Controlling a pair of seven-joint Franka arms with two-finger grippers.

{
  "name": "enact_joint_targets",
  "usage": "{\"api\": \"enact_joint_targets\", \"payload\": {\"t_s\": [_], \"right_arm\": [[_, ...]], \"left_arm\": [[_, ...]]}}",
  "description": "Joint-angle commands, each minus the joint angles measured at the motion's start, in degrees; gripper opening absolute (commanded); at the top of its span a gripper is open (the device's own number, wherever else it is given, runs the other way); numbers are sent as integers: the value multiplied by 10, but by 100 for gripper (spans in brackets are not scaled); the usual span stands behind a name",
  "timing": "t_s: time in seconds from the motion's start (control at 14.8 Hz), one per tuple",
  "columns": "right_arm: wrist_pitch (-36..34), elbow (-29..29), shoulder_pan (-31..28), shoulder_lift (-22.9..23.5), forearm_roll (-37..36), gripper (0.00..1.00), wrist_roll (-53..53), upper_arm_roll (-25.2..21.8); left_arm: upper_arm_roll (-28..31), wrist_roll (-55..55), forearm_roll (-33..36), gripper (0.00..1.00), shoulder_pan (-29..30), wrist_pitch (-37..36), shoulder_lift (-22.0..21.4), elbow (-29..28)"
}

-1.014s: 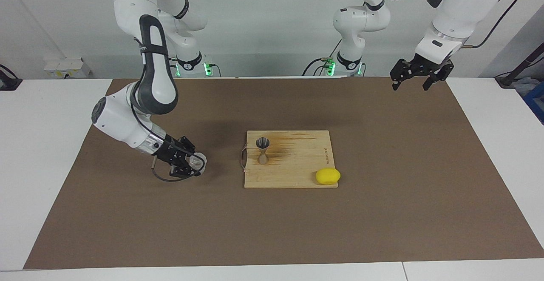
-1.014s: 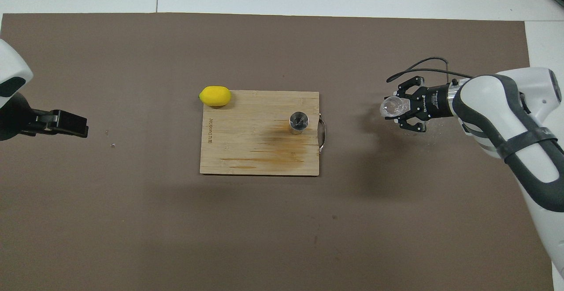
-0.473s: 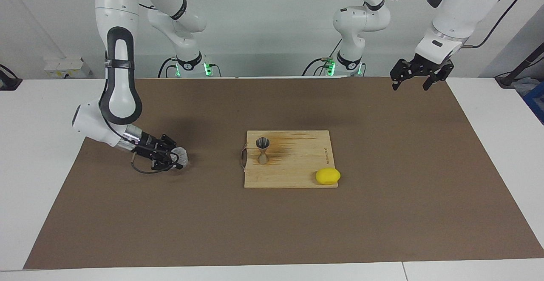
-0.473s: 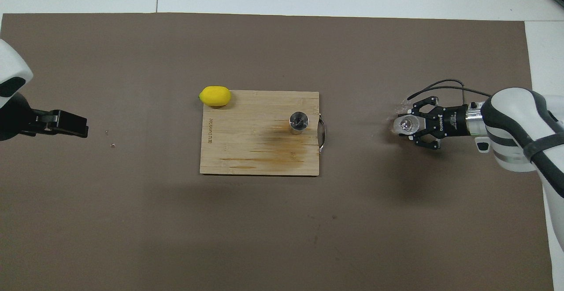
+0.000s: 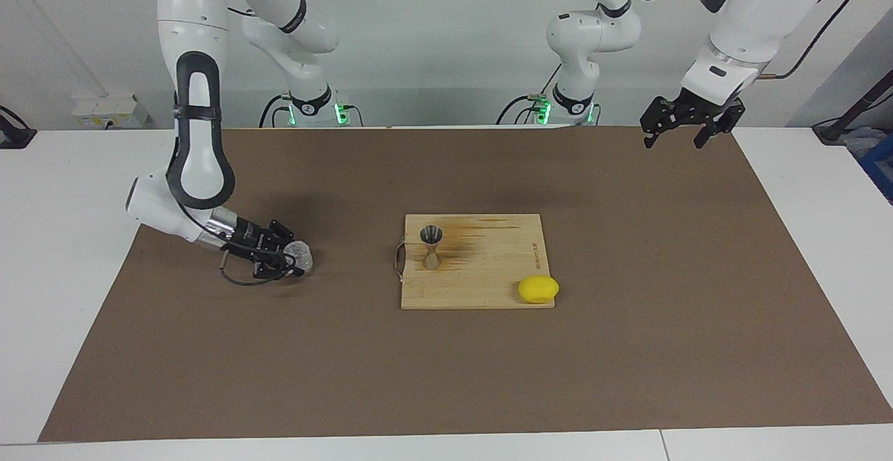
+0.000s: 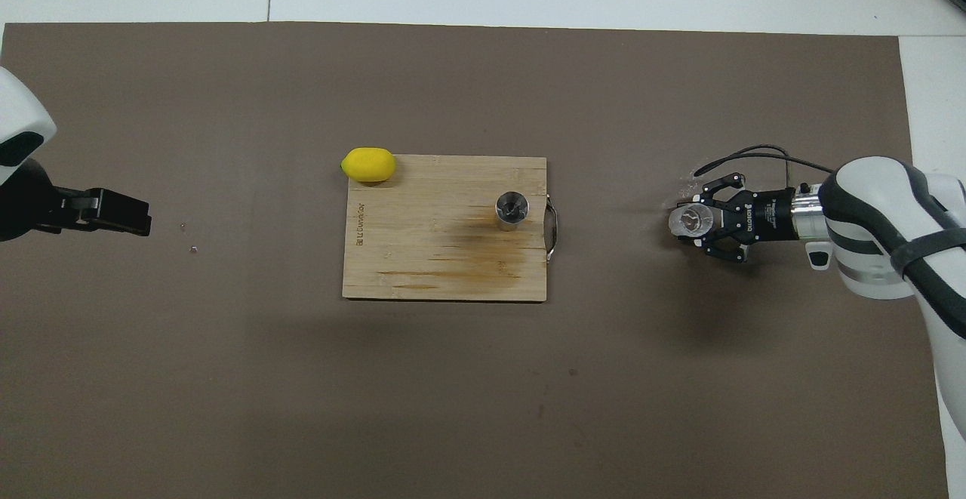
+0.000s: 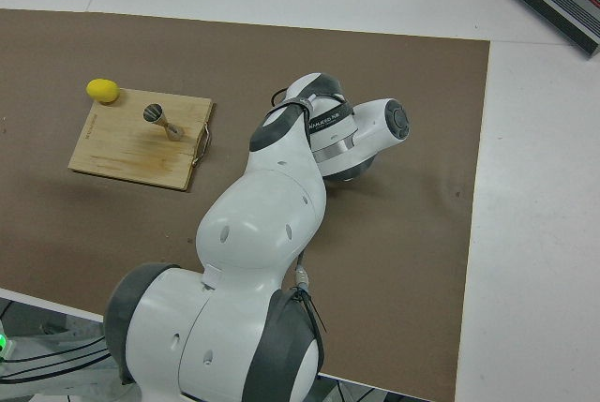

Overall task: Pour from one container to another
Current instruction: 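Lower the glass cup onto the table and open the right gripper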

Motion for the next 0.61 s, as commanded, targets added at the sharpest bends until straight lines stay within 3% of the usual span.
{"api": "enact_joint_targets", "payload": {"t_s": [0.0, 0.27, 0.54], "right_arm": [[12, -3, -3, -3, 14, 100, -12, 6], [15, -2, -3, -18, 3, 100, -16, 2], [26, -1, -12, -44, -69, 100, -17, 1]], "left_arm": [[3, 1, 7, 100, -2, -5, -12, -8], [3, 1, 7, 100, -2, -5, -12, -8], [3, 1, 7, 100, -2, -5, -12, -8]]}}
